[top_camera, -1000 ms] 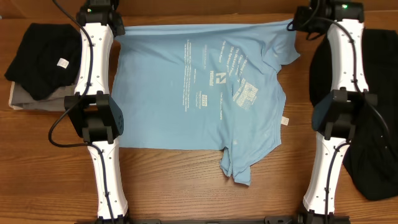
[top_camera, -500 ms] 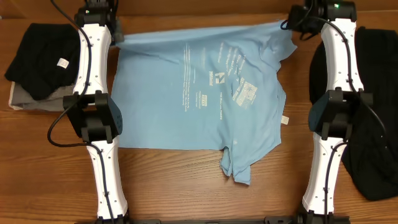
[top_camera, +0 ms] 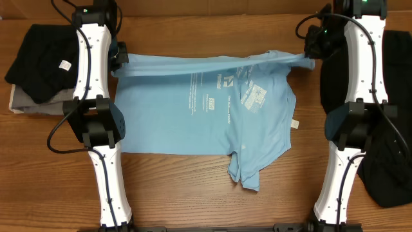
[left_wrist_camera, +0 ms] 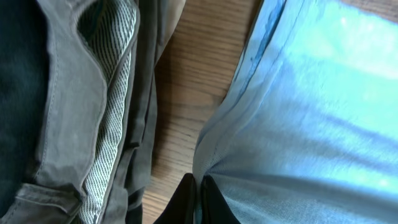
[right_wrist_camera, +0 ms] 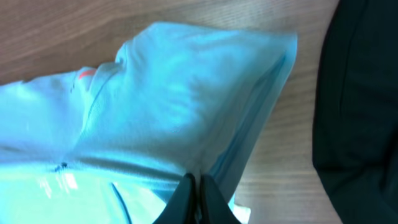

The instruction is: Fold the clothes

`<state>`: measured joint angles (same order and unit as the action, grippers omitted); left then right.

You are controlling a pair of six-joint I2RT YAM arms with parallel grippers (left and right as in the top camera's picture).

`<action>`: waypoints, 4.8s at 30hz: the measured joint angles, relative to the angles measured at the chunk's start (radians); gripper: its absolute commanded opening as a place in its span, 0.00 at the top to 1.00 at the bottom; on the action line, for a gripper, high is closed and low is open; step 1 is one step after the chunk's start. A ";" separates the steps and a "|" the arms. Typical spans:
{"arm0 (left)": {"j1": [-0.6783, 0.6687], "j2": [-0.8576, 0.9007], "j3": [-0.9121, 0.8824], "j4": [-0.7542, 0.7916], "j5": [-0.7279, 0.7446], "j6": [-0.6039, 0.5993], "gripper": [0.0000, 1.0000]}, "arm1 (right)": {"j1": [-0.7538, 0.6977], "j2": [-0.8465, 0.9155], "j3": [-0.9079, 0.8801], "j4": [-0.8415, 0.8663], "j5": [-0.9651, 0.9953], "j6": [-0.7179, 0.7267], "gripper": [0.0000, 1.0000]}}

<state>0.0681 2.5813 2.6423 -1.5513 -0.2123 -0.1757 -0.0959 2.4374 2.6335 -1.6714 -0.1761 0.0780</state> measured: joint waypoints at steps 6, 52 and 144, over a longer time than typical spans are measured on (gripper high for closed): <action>0.007 0.000 0.000 -0.006 0.000 0.016 0.96 | 0.000 0.000 -0.059 -0.021 0.000 0.000 0.96; 0.013 0.000 -0.255 0.037 -0.001 0.101 0.20 | -0.003 -0.001 -0.362 0.107 0.012 -0.067 0.47; 0.013 -0.414 0.309 -0.129 0.195 0.101 0.00 | 0.006 -0.507 -1.421 0.896 0.117 0.068 0.96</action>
<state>0.0814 2.1670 2.9509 -1.6798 -0.0177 -0.0750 -0.0898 1.9305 1.2125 -0.7757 -0.0593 0.1459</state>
